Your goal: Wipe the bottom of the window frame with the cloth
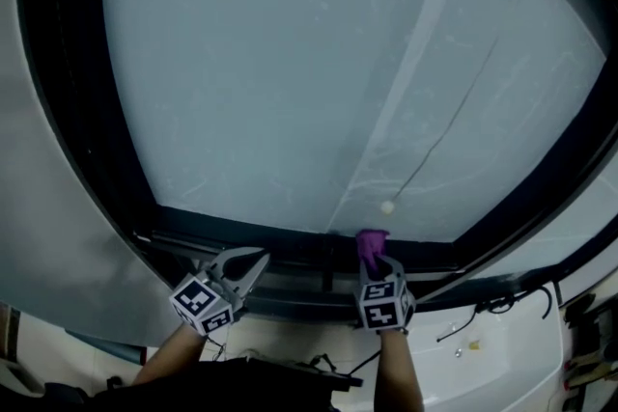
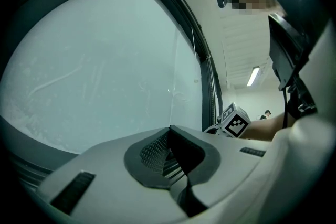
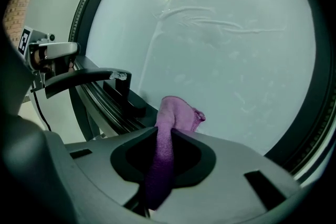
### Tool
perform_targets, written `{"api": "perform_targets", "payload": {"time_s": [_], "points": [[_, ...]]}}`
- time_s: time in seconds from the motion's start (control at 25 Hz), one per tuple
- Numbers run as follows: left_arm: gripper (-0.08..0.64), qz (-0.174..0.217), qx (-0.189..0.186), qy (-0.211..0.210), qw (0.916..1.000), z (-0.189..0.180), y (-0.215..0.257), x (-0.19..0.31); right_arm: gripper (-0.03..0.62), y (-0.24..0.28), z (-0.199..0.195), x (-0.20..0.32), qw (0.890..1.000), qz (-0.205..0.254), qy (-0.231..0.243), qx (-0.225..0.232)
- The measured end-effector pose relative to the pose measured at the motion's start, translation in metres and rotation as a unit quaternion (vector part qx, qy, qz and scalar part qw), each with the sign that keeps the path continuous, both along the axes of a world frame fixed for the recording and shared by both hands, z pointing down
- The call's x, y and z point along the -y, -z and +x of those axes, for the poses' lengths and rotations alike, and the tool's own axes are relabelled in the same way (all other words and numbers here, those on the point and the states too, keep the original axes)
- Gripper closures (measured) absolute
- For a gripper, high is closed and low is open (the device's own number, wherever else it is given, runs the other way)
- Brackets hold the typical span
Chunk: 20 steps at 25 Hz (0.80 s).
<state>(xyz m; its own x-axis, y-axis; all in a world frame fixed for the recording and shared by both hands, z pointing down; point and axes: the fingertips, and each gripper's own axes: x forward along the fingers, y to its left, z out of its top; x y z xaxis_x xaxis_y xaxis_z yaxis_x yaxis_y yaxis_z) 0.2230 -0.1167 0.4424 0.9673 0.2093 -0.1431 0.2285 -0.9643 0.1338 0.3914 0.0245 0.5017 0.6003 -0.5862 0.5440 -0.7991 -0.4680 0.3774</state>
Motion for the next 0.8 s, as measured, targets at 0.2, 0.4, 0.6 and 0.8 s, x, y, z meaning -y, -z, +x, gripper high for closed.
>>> {"api": "perform_targets", "payload": {"time_s": [0.2,0.4,0.6,0.8], "points": [[0.558,-0.001,0.002,-0.002,1.0,-0.01,-0.003,0.006,0.517,0.0,-0.007,0.009,1.0,0.006,0.005,0.007],[0.558,0.005,0.003,-0.007,1.0,-0.02,-0.003,0.011,0.517,0.0,-0.014,0.017,1.0,0.005,0.006,0.003],[0.558,0.012,0.011,-0.006,0.9999,-0.032,-0.006,0.023,0.517,0.001,-0.022,0.032,1.0,0.01,0.018,0.01],[0.558,0.014,0.012,0.007,0.9998,-0.038,-0.006,0.025,0.518,0.007,-0.022,0.035,0.997,0.063,0.021,0.033]]}}
